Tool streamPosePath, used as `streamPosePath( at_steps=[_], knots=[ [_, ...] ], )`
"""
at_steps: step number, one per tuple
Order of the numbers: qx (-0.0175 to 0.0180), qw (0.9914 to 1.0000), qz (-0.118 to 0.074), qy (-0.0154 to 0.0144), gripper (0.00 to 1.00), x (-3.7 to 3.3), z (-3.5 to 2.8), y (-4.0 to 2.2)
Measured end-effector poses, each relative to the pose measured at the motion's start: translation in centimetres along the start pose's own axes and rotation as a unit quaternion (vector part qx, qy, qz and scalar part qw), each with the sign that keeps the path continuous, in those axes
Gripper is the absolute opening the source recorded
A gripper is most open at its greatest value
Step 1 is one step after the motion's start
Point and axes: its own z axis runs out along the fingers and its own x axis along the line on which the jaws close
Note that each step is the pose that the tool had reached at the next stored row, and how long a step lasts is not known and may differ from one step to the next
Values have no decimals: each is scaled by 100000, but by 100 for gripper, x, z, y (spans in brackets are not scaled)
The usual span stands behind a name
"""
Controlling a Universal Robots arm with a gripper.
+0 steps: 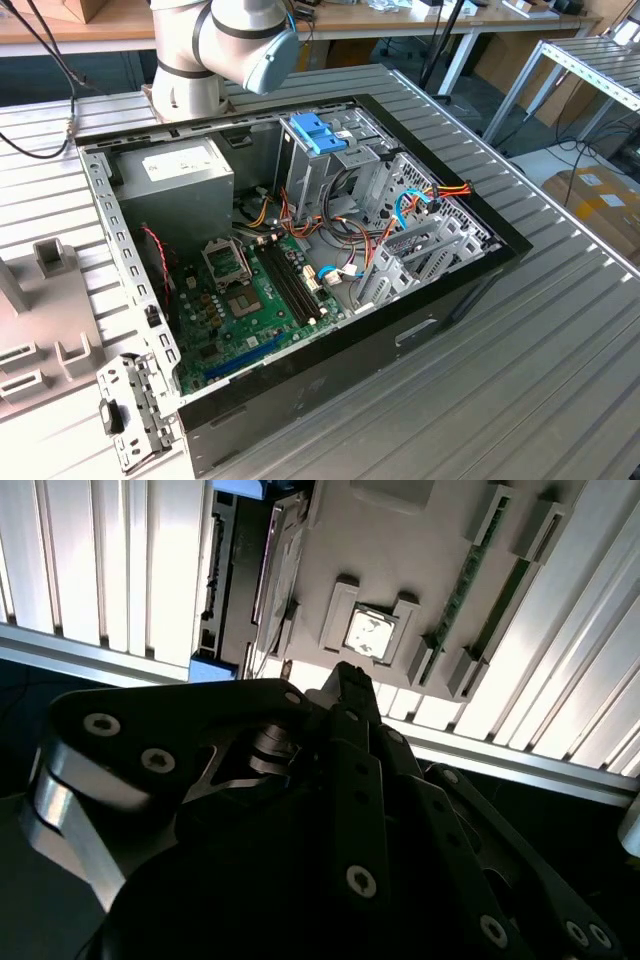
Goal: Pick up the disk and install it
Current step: 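Pick up the disk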
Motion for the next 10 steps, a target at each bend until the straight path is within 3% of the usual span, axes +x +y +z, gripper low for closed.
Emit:
streamPosePath(
  at_steps=[10],
  knots=[
    [-45, 99973, -2311, 103, 11, 0, 5, 0]
  ],
)
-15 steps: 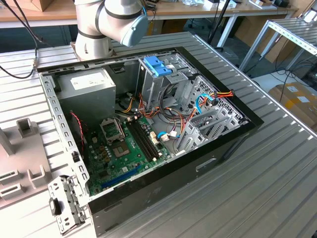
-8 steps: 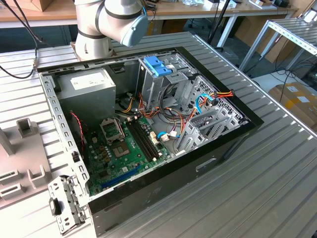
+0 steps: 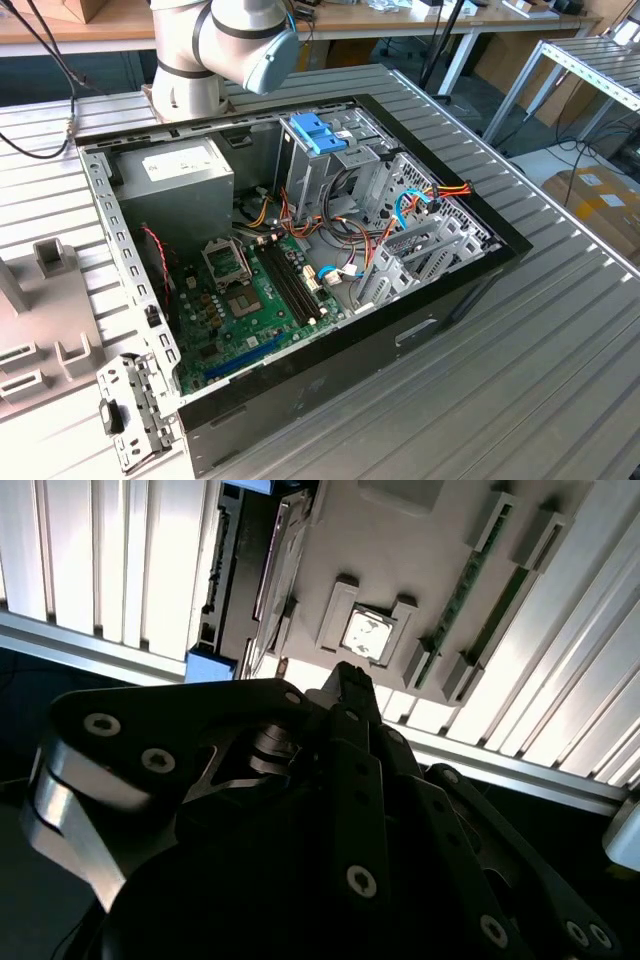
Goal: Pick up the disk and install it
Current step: 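Pick up the disk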
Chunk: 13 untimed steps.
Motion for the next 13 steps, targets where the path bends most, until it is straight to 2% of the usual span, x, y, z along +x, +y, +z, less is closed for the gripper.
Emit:
streamPosePath(
  at_steps=[13],
  knots=[
    [-54, 99965, -2655, 115, 11, 0, 7, 0]
  ],
)
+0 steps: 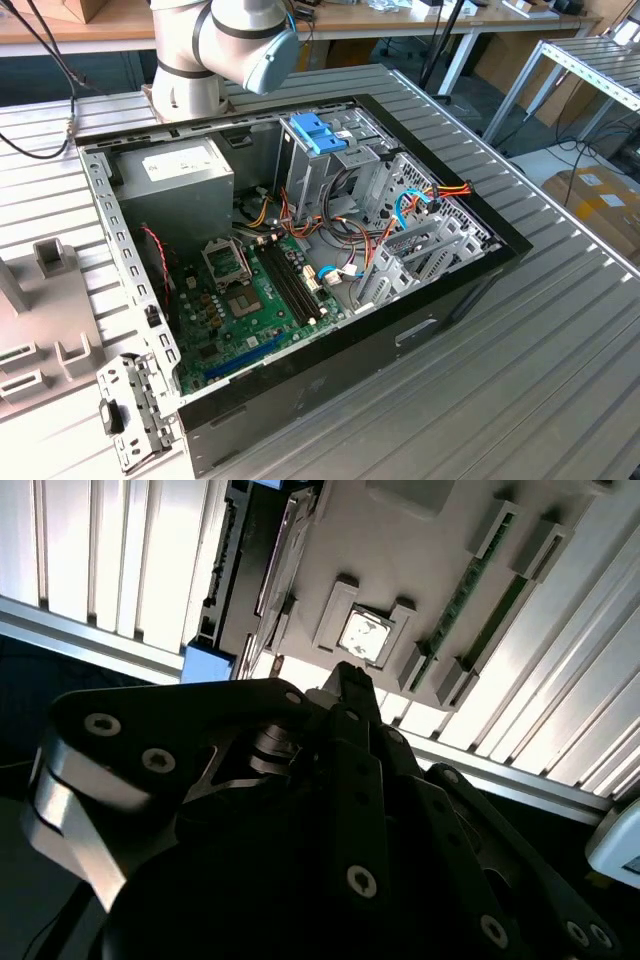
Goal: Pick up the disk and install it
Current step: 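Pick up the disk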
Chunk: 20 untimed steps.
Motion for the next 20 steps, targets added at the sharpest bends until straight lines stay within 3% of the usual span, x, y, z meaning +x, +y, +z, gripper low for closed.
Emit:
streamPosePath(
  at_steps=[10, 20],
  knots=[
    [-68, 99935, -3615, 157, 11, 0, 4, 0],
    [-142, 99734, -7285, 321, 11, 0, 7, 0]
  ],
)
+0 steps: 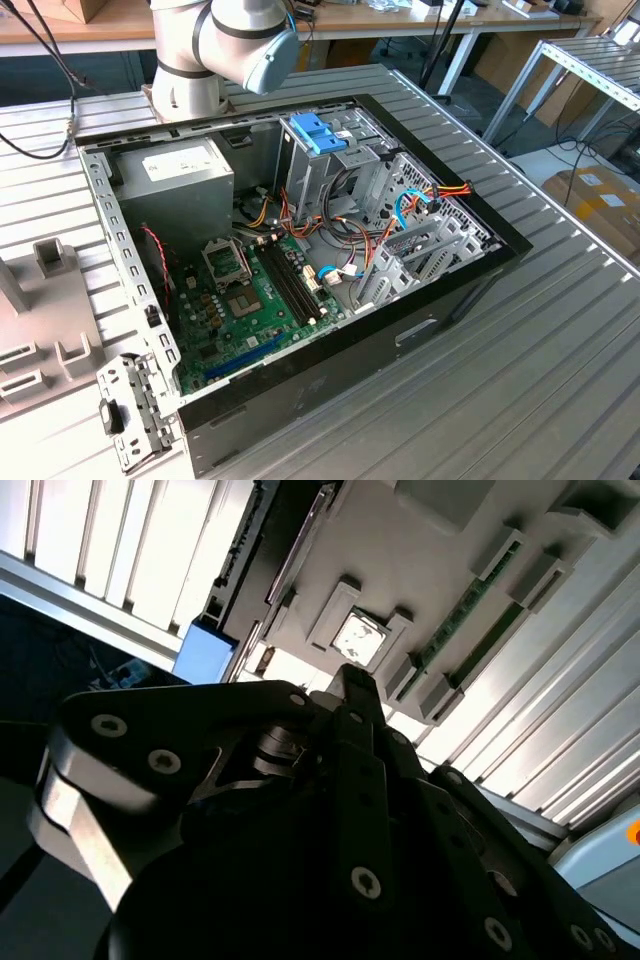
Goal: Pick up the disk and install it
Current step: 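Pick up the disk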
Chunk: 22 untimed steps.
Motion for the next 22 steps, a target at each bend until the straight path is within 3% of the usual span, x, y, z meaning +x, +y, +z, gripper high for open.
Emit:
streamPosePath(
  at_steps=[7, 16, 18, 22],
  knots=[
    [-49, 99970, -2446, 107, 11, 0, 2, 0],
    [-99, 99865, -5183, 226, 11, -2, 6, 0],
    [-97, 99880, -4901, 219, 11, -2, 9, -1],
    [-22, 99993, -1198, 52, 11, -2, 32, -1]
  ],
)
